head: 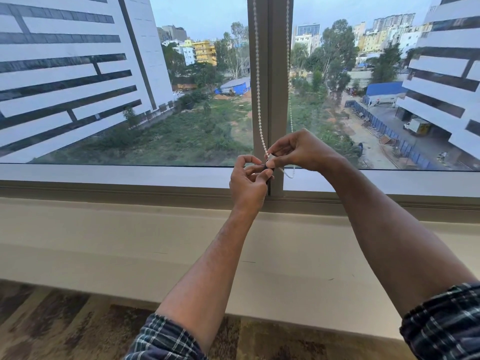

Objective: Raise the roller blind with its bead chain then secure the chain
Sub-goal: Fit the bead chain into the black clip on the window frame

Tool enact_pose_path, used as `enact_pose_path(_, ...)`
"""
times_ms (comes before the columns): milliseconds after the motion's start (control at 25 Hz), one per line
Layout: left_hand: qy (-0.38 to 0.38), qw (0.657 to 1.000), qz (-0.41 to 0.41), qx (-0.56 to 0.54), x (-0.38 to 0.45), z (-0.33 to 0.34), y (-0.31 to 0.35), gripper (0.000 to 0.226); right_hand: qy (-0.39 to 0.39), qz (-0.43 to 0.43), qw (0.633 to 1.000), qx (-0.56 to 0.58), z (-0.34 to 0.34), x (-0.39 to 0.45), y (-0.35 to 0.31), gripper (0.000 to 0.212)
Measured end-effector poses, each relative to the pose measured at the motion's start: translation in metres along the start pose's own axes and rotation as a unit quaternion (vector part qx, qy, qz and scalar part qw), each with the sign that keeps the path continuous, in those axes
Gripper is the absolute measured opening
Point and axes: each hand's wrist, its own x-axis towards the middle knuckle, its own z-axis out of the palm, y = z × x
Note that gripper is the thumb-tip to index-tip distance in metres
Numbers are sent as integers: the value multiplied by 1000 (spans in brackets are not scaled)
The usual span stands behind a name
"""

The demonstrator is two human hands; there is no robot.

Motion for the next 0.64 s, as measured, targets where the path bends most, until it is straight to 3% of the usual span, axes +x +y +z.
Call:
enact_pose_path(160, 10, 998, 9, 59, 0, -2, -12, 35, 37, 28, 999, -8, 11, 1, 13, 25)
enact_pose_path(280, 11, 998, -21, 58, 2, -8, -26, 38, 68, -11, 995, -67, 32, -6, 26, 26)
enact_pose_path(480, 18, 996, -59, 62, -4, -14, -50, 40, 249, -118, 944, -181, 81, -33, 59, 21)
enact_pose_path(560, 13, 996, -63, 69, -5, -15, -59, 38, 286, -83, 934, -198, 93, -41, 71, 26)
enact_pose_path(640, 0, 995, -66, 73, -5, -17, -65, 35, 298, 7, 940, -164, 99, -46, 79, 29)
